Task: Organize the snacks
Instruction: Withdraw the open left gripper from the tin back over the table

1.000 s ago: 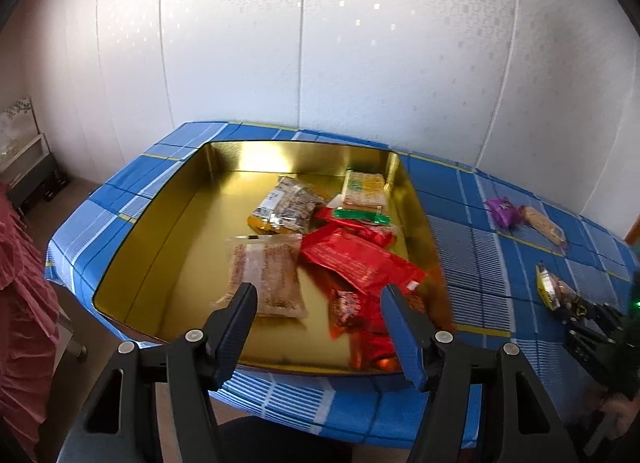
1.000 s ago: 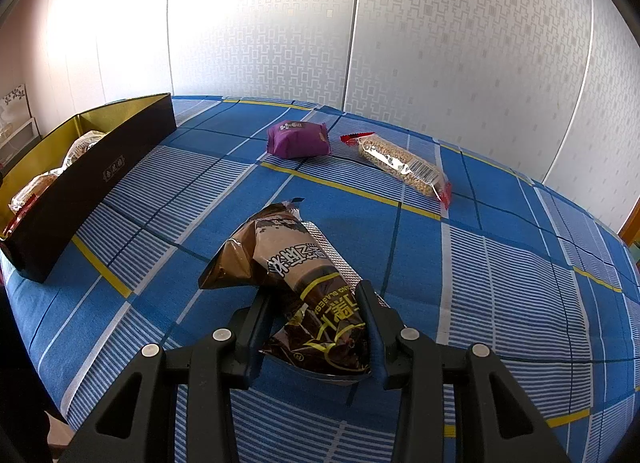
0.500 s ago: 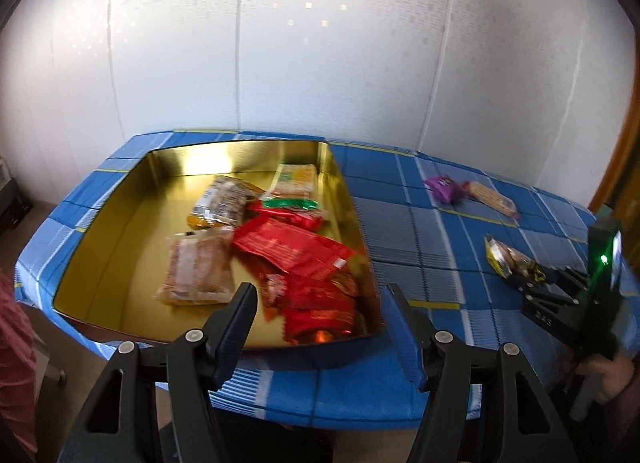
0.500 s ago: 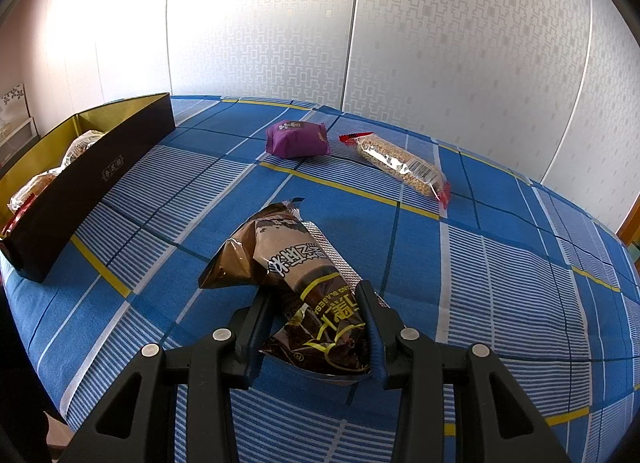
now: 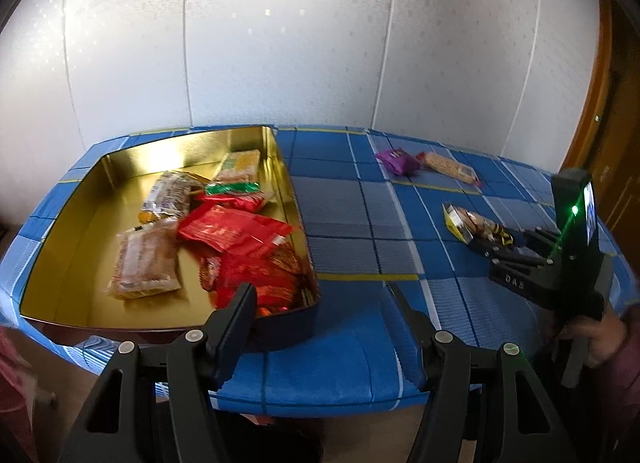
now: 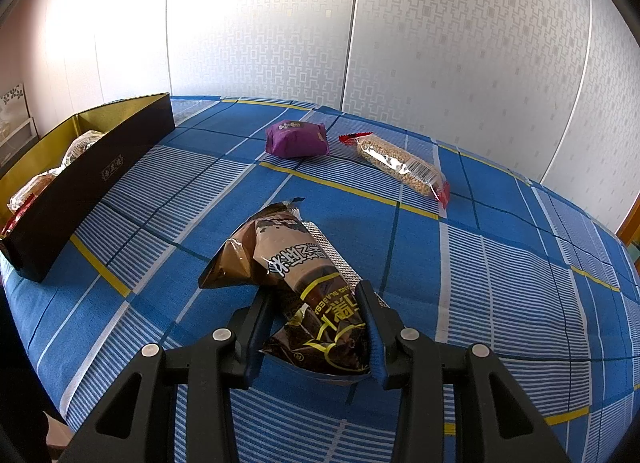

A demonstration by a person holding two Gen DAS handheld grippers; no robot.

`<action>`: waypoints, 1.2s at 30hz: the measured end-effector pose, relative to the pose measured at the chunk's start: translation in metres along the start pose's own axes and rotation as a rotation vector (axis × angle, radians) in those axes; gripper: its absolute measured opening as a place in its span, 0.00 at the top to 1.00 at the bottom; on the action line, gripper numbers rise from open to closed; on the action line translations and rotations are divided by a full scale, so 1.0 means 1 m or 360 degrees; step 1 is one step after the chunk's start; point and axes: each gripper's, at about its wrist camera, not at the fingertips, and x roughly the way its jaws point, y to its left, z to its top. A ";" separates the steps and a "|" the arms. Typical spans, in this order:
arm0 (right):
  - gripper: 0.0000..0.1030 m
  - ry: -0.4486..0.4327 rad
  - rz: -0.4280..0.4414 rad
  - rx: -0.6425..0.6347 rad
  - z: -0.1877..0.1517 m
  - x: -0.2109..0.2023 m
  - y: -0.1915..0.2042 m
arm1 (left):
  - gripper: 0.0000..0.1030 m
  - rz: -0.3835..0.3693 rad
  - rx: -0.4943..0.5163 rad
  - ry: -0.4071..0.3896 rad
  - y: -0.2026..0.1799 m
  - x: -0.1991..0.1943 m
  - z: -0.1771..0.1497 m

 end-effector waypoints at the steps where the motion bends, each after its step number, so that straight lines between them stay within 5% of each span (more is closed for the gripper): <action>1: 0.59 0.0000 0.0000 0.0001 0.000 0.000 0.000 | 0.37 -0.0007 0.0012 0.0006 -0.002 0.001 -0.001; 11: 0.59 -0.0002 0.0000 0.0001 0.000 0.000 0.000 | 0.37 -0.0057 0.0126 -0.0012 -0.021 0.001 -0.005; 22: 0.59 -0.0003 0.0002 0.0002 0.000 0.000 0.000 | 0.39 -0.0144 0.0324 0.0106 -0.047 0.023 -0.028; 28: 0.59 -0.0004 0.0002 0.0014 0.000 -0.001 -0.001 | 0.52 -0.0155 0.0213 0.0161 -0.036 0.038 -0.039; 36: 0.59 0.0003 -0.0019 0.0022 -0.001 0.000 0.002 | 0.52 -0.0166 0.0166 0.0077 -0.030 0.037 -0.042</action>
